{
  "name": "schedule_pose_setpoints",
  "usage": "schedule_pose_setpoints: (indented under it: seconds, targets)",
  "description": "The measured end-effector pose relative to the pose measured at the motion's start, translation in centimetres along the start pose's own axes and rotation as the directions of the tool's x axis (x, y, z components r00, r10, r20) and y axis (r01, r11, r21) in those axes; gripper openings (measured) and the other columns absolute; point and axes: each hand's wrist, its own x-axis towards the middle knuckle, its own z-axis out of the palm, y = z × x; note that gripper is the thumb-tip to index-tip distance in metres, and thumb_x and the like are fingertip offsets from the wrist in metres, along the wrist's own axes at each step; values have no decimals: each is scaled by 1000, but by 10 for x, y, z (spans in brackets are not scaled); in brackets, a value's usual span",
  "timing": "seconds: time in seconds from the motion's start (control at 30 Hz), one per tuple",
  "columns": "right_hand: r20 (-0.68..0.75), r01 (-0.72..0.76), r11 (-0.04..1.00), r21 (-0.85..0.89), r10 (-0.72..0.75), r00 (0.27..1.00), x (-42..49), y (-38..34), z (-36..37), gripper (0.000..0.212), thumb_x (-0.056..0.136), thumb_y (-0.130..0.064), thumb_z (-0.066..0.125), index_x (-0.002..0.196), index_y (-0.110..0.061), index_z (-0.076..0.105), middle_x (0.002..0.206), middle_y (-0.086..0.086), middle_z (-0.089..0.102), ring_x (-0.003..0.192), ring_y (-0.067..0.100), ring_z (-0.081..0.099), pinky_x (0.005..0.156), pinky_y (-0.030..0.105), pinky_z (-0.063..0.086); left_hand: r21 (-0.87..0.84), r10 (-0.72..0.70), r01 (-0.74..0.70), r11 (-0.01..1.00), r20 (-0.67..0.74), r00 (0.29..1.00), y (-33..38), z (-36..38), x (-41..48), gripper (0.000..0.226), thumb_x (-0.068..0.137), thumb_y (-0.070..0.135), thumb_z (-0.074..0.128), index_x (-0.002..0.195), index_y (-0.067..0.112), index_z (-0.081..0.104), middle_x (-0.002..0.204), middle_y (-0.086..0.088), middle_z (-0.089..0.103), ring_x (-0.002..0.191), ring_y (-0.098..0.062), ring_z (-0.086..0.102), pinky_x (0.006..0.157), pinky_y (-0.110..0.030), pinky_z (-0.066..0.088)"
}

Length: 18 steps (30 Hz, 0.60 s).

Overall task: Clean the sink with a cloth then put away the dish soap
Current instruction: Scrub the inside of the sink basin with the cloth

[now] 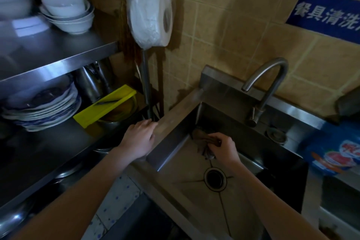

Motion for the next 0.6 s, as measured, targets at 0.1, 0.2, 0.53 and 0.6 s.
schedule_pose_setpoints:
  seconds: [0.1,0.2,0.53,0.6]
  targets:
    - [-18,5,1000,3,-5,1000,-7,-6,10,28,88,-8,61,114,-18,62,96,1,66,85,12,64,68,20,51,-25,3,-3,1000,9,1000,-7,-6,-10,45,95,27,45,139,21,38,143,-2,42,132,-20,39,103,-38,35]
    - [-11,24,1000,10,-24,1000,-15,-14,22,26,88,-8,62,111,-19,64,93,-1,66,80,8,63,66,19,51,-24,-4,4,1000,-10,1000,-16,-13,-21,46,95,27,45,140,20,37,144,-2,41,132,-20,39,104,-38,35]
    - [28,94,995,12,-95,995,-34,-47,55,26,88,-10,61,110,-24,63,96,-3,66,84,9,66,65,17,53,-32,-66,65,997,-26,997,-54,-32,-60,48,95,26,45,141,19,37,146,-4,39,133,-22,37,103,-39,35]
    - [35,117,993,7,-117,992,-37,-54,61,26,89,-10,61,111,-24,62,98,-3,65,87,9,64,67,17,52,-28,-87,86,996,-31,996,-64,-34,-72,48,95,25,45,141,19,37,146,-5,38,134,-22,36,103,-38,34]
